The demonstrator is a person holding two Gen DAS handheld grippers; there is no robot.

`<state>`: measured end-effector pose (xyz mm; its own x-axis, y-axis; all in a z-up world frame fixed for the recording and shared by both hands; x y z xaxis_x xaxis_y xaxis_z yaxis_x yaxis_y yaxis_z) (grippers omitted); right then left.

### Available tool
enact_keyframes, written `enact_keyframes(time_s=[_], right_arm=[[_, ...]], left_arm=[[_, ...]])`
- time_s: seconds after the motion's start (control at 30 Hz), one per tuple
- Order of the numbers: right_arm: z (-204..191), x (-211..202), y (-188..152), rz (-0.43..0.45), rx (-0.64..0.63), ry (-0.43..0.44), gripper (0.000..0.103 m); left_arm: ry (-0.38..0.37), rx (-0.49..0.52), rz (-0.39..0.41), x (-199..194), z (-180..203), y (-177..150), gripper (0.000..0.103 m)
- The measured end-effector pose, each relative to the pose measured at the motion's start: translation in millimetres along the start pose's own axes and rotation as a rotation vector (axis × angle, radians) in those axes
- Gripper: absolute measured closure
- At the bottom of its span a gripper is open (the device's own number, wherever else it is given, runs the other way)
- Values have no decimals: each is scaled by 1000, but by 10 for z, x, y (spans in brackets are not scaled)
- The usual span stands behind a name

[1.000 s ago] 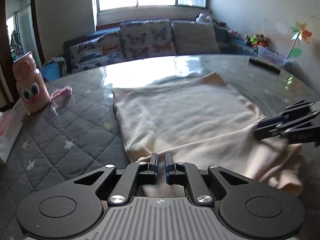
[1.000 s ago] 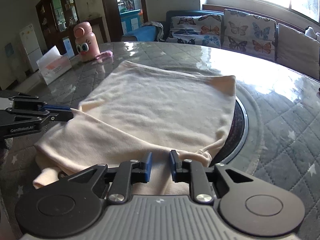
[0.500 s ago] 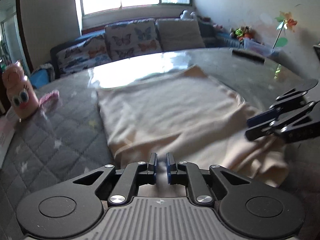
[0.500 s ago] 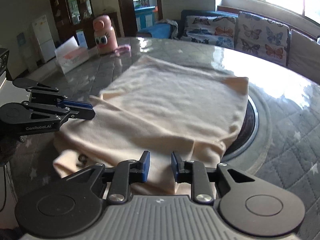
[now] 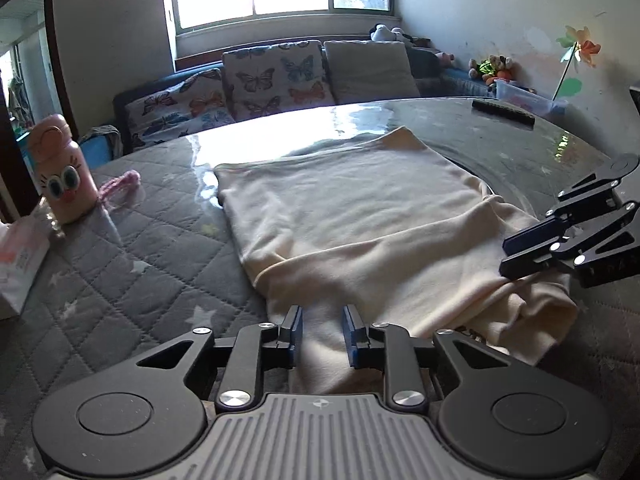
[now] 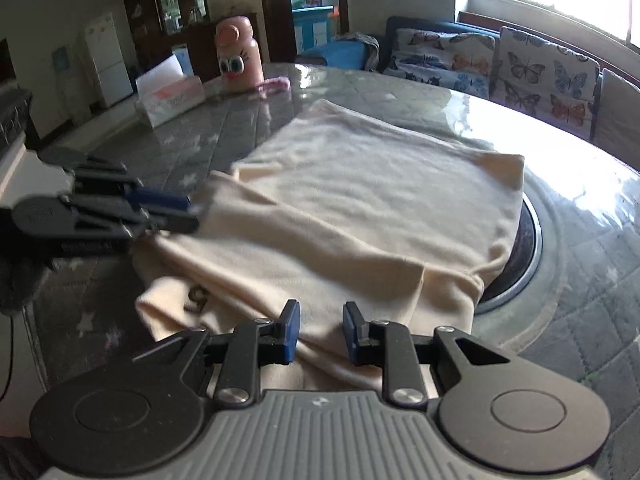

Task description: Fold clothes

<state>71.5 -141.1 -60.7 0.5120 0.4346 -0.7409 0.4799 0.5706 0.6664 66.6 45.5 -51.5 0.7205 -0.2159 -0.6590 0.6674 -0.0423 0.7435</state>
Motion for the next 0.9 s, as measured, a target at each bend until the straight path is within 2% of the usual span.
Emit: enact_keyframes(time_s=[0.2,0.4,0.7,0.9], right_arm=[[-7,-28,72,31,3,1,80],[-60,62,66,10,-20,11,80],[321,129,74,23,57,-80,80],[422,112,50,34,97,-80,80]], left_arm=[[0,-2,17,-47,22,39,78],[-20,-10,43,-11,100,159,78],[-12,6,3,231,113,121,76],[-11,22,1,176,125,109,76]])
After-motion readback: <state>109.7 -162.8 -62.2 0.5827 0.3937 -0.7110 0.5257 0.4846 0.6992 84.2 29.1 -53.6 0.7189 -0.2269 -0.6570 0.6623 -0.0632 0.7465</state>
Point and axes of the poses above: each gripper's, at about its wrist camera, not at the fingertips, and x roughly the way its jaws point, z to its right, y to its top, the point moved 5 cm from there along x, roughly the way its jaws point, and after that the axes turned 14 degrees about -x, right-handed, at the moved point
